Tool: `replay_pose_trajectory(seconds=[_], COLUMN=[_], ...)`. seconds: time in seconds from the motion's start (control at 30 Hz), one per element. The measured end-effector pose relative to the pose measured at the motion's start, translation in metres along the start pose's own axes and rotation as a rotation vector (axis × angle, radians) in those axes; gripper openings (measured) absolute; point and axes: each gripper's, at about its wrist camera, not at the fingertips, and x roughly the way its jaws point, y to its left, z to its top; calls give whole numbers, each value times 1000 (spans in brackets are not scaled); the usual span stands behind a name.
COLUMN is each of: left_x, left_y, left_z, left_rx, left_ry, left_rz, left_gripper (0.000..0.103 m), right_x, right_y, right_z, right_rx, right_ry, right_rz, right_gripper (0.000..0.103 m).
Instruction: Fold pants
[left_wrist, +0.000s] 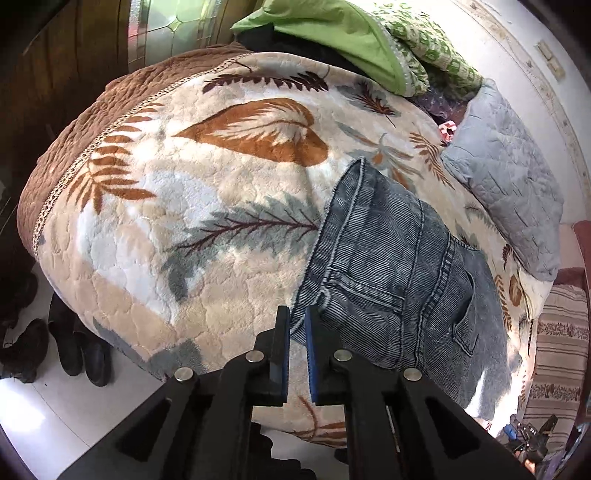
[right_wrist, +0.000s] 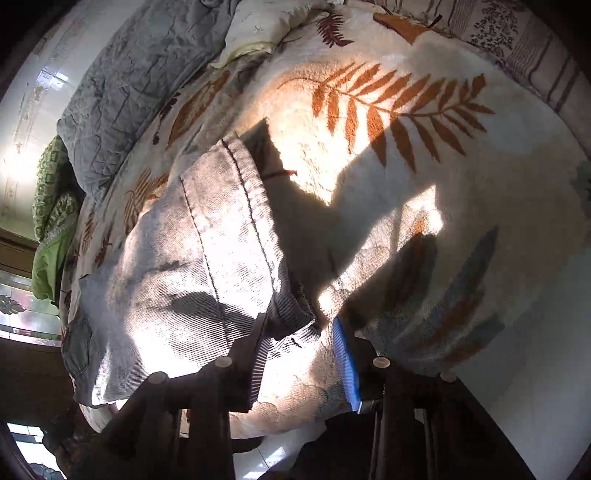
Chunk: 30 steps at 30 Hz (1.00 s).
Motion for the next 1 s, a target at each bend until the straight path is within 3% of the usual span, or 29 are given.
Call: replay_pose_trajectory(seconds=[0.1,0.2,0.27,0.37,0.4,0.47,0.5,0.53,0.63,0.73,0.8,0.93,1.0], left_x=[-24,-45,-47,-30,-18,25,50,64,45,21,3,-13,1], left_y=[-8,-39,-67,-101,-106,-108,-104,-97,-100,-116,-129,-162,-174], left_z=[5,4,-2,-14,-18,-25,-28,-31,-28,-21,-18,-17,-17], left_rx=[15,88,167,269,293,344,370,375,350,363,363,385,401], left_ry=[-94,-173,-186,-172,-160,-63,19,52,2,-85,-147,-257,-285], left_rz=[38,0,-42,-50,-4,182,269,283,291,279,236,112,153], left_gripper=[23,32,41,46,48,53,54,55,56,56,58,68,68], right_x=[-31,-59,-61,-33,-19,17,21,14,-7,-28,-28,-10,9], right_y=[3,25,43,58,56,48,43,45,64,93,114,181,225], right_z=[0,5,5,2,1,-1,-3,-2,3,9,15,26,30], right_rx=[4,-43,-91,-107,-100,-51,-31,-30,-76,-152,-176,-323,-387], right_ry=[-119,-214,-225,-145,-111,-31,-39,-56,-91,-142,-148,-61,-4], right_rz=[-16,46,128,217,210,94,108,104,53,79,130,282,374], right_gripper=[51,57,65,66,66,65,65,64,65,65,65,65,65])
